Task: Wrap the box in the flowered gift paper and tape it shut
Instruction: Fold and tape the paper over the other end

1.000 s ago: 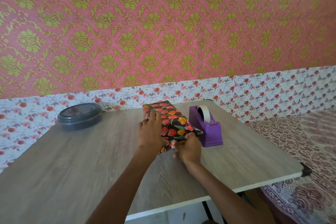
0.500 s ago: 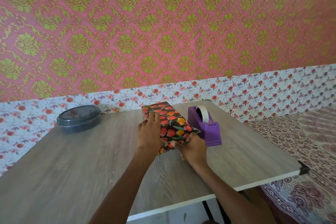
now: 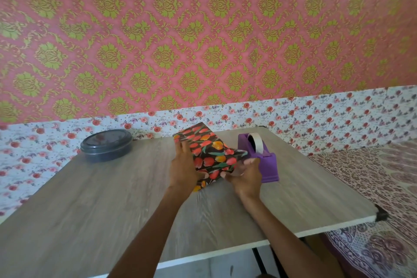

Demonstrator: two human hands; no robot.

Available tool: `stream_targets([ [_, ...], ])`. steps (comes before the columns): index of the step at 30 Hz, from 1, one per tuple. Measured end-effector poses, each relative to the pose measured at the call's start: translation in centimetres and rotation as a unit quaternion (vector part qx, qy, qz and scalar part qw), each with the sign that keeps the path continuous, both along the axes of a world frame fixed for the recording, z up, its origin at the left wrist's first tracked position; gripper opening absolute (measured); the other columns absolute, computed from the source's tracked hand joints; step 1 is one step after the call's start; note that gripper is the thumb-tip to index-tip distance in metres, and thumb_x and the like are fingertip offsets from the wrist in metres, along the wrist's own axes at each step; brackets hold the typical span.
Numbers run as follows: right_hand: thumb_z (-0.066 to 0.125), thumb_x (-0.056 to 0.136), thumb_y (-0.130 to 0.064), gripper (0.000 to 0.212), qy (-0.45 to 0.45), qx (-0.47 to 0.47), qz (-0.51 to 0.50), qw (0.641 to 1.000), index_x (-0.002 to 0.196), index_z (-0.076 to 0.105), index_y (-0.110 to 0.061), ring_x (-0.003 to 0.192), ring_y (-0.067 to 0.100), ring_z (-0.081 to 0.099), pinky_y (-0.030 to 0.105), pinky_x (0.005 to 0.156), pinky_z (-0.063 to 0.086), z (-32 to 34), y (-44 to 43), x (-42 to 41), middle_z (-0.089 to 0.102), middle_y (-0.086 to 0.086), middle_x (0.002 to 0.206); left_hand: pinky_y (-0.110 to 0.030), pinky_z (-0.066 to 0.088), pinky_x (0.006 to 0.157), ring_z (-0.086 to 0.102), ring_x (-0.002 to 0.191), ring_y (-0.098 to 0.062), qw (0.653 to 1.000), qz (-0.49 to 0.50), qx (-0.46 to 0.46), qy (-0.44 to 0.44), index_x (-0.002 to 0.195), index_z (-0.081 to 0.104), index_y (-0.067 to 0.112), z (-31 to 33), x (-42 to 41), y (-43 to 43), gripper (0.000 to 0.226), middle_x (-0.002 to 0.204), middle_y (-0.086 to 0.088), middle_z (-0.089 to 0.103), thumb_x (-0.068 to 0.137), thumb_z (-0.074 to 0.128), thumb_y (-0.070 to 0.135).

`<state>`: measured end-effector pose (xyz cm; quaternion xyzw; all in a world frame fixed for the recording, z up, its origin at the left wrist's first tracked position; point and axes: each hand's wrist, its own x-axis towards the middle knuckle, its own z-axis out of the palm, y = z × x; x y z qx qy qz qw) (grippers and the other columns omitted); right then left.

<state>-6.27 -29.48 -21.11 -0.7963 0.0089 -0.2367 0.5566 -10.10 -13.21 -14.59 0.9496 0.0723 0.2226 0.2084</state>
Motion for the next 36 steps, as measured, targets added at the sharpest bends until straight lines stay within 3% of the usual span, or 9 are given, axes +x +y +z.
stream_targets([
  [3, 0.09, 0.066, -0.028, 0.043, -0.024, 0.042, 0.1, 0.994, 0.09, 0.055, -0.023, 0.08, -0.004, 0.054, 0.012, 0.067, 0.041, 2.1, 1.0, -0.5, 0.059, -0.016, 0.086, -0.042, 0.05, 0.094, 0.053, 0.121, -0.03, 0.995, 0.002, -0.096, -0.03, 0.14, 0.024, 0.01, -0.7, -1.1, 1.8, 0.104, 0.143, -0.007, 0.032, 0.064, 0.088, 0.042],
  [5, 0.087, 0.072, -0.026, 0.024, -0.054, 0.039, 0.134, 0.989, 0.076, 0.064, -0.018, 0.073, 0.002, 0.062, 0.013, 0.062, 0.044, 3.3, 1.7, -0.2, 0.068, -0.01, 0.075, -0.041, 0.051, 0.092, 0.053, 0.118, -0.027, 0.988, 0.003, -0.151, -0.035, 0.139, 0.027, 0.012, -1.0, -1.7, 3.1, 0.1, 0.139, -0.005, 0.037, 0.066, 0.085, 0.048],
  [9, 0.091, 0.064, -0.024, 0.023, -0.087, 0.029, 0.154, 0.984, 0.075, 0.072, -0.018, 0.071, 0.009, 0.067, 0.024, 0.067, 0.054, 6.0, 3.2, 0.3, 0.071, -0.009, 0.073, -0.04, 0.045, 0.096, 0.05, 0.12, -0.026, 0.993, -0.014, -0.118, -0.017, 0.14, 0.034, 0.023, 0.4, -2.3, 5.8, 0.092, 0.137, -0.002, 0.044, 0.068, 0.076, 0.062],
  [15, 0.093, 0.059, -0.026, 0.03, -0.184, -0.089, 0.195, 0.959, 0.06, 0.063, -0.029, 0.061, 0.007, 0.06, 0.026, 0.059, 0.049, 10.2, 3.4, 0.4, 0.063, -0.013, 0.063, -0.023, 0.041, 0.094, 0.052, 0.111, -0.003, 0.973, -0.118, -0.128, -0.154, 0.12, 0.063, 0.034, 3.9, -2.9, 7.6, 0.05, 0.12, 0.017, 0.058, 0.075, 0.079, 0.049],
  [19, 0.091, 0.062, -0.028, 0.027, -0.199, -0.202, 0.246, 0.927, 0.057, 0.064, -0.027, 0.063, 0.011, 0.054, 0.037, 0.062, 0.046, 11.6, 3.6, 0.2, 0.058, -0.011, 0.063, -0.002, 0.038, 0.073, 0.057, 0.085, 0.015, 0.969, -0.174, -0.091, -0.152, 0.098, 0.076, 0.023, 5.1, -3.3, 6.9, 0.02, 0.091, 0.016, 0.066, 0.078, 0.081, 0.025],
  [23, 0.087, 0.07, -0.033, 0.018, -0.225, -0.267, 0.281, 0.894, 0.068, 0.069, -0.03, 0.065, 0.011, 0.057, 0.035, 0.06, 0.048, 11.3, 3.4, 0.7, 0.059, -0.01, 0.071, -0.017, 0.04, 0.057, 0.056, 0.065, -0.002, 0.972, -0.147, -0.031, -0.18, 0.088, 0.078, 0.022, 4.3, -2.6, 6.9, 0.013, 0.077, 0.011, 0.066, 0.076, 0.081, 0.016],
  [27, 0.084, 0.074, -0.025, 0.014, -0.287, -0.332, 0.261, 0.86, 0.087, 0.078, -0.022, 0.07, -0.008, 0.046, 0.013, 0.063, 0.036, 9.5, 2.9, 0.3, 0.058, -0.022, 0.073, -0.01, 0.045, 0.06, 0.064, 0.079, -0.004, 0.957, -0.147, 0.053, -0.246, 0.098, 0.076, 0.034, 1.4, -2.8, 6.9, 0.033, 0.092, 0.015, 0.072, 0.074, 0.076, 0.01],
  [31, 0.082, 0.071, -0.01, 0.019, -0.355, -0.366, 0.214, 0.833, 0.082, 0.077, -0.026, 0.079, -0.004, 0.043, 0.012, 0.062, 0.035, 7.6, 2.7, -0.3, 0.064, -0.017, 0.08, -0.021, 0.055, 0.069, 0.067, 0.088, -0.008, 0.908, -0.182, 0.175, -0.334, 0.093, 0.077, 0.025, -0.5, -3.7, 6.5, 0.022, 0.096, 0.01, 0.073, 0.086, 0.057, 0.027],
  [36, 0.061, 0.087, -0.012, 0.017, -0.488, -0.416, 0.17, 0.748, 0.086, 0.077, -0.017, 0.084, 0.012, 0.052, 0.019, 0.061, 0.043, 6.4, 2.5, -1.2, 0.065, -0.006, 0.084, -0.02, 0.051, 0.077, 0.061, 0.095, -0.012, 0.875, -0.182, 0.25, -0.371, 0.094, 0.077, 0.017, -2.1, -3.8, 6.6, 0.027, 0.098, 0.004, 0.071, 0.093, 0.053, 0.029],
])
